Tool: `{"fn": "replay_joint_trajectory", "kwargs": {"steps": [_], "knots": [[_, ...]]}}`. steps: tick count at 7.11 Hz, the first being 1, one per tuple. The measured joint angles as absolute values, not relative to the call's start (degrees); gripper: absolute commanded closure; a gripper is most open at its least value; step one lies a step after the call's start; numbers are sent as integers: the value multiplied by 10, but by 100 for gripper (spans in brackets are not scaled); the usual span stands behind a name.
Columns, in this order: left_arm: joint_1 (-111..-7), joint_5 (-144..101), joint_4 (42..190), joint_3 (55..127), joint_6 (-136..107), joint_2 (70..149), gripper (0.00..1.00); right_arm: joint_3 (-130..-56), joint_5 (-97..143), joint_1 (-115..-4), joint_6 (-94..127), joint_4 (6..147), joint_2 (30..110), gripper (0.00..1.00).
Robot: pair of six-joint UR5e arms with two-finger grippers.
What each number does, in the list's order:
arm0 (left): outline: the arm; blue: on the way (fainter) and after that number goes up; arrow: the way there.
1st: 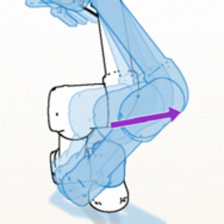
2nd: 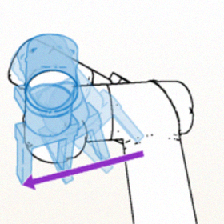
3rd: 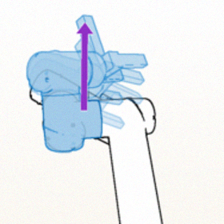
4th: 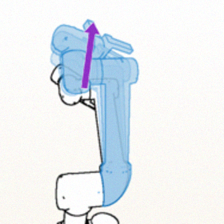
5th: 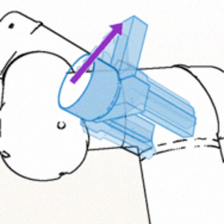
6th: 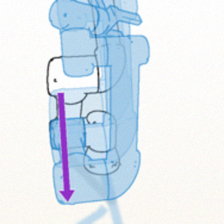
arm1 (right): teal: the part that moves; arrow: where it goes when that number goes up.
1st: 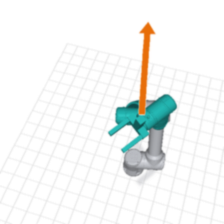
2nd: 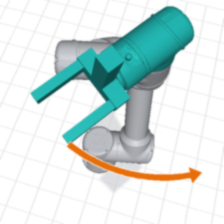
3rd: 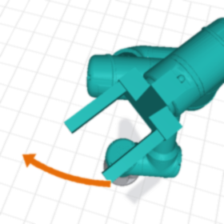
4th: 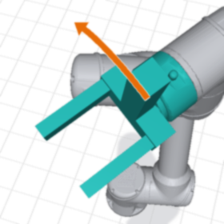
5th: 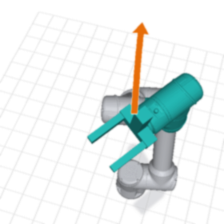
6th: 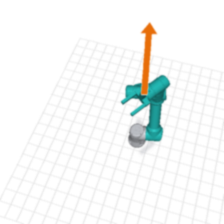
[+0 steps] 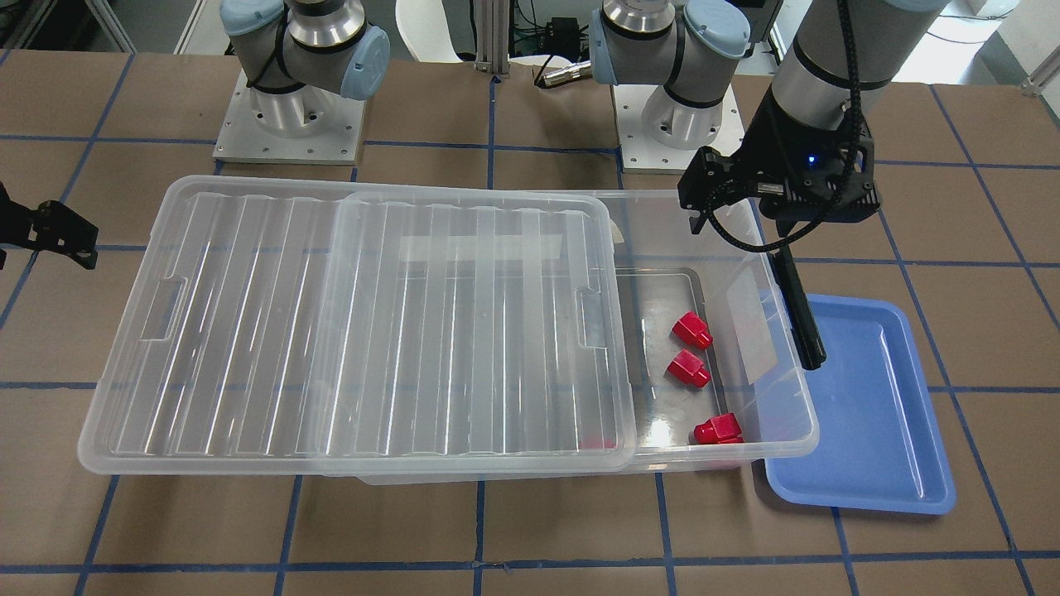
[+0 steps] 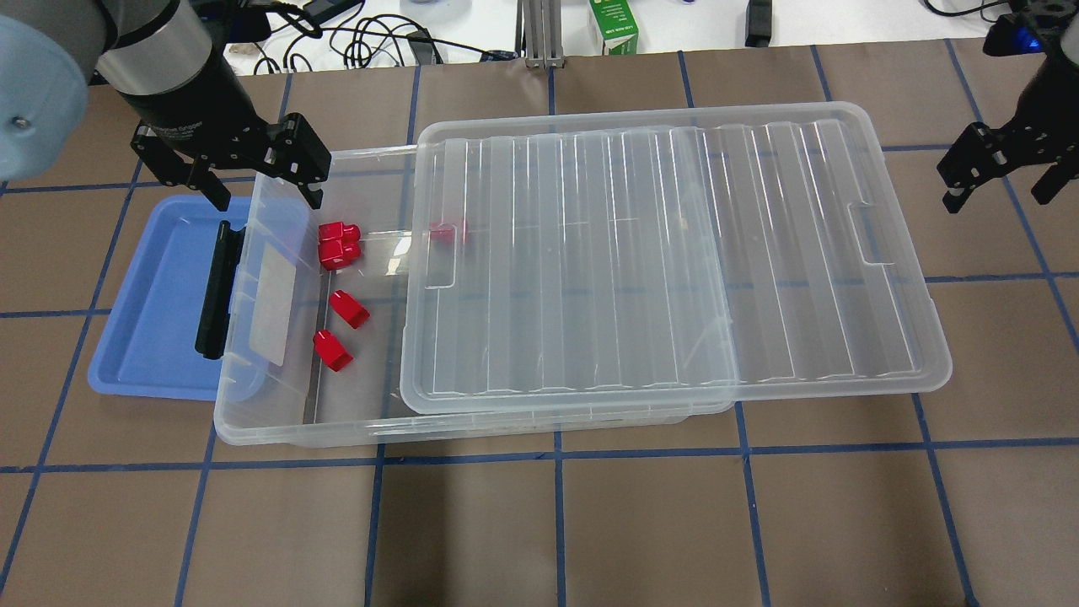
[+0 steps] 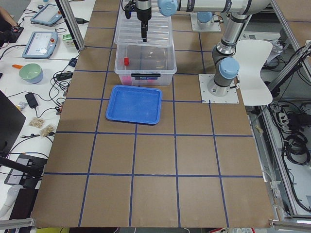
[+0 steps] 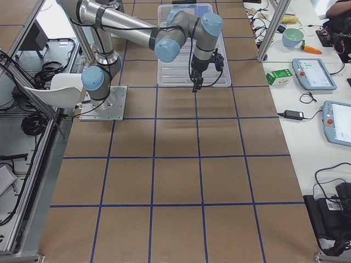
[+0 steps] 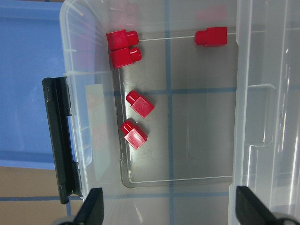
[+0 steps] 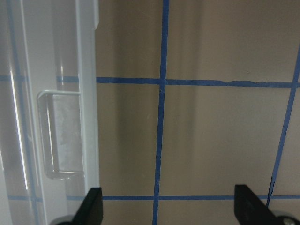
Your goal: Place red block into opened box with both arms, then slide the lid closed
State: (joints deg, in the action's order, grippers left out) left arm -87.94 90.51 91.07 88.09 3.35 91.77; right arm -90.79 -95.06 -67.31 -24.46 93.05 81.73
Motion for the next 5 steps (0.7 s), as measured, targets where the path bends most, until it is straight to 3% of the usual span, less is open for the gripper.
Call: {"fn": "replay_joint_trajectory", "kwargs": {"steps": [5], "knots": [[-879, 907, 905, 870, 38, 917, 0, -914, -950, -670, -237, 958, 756, 0]]}}
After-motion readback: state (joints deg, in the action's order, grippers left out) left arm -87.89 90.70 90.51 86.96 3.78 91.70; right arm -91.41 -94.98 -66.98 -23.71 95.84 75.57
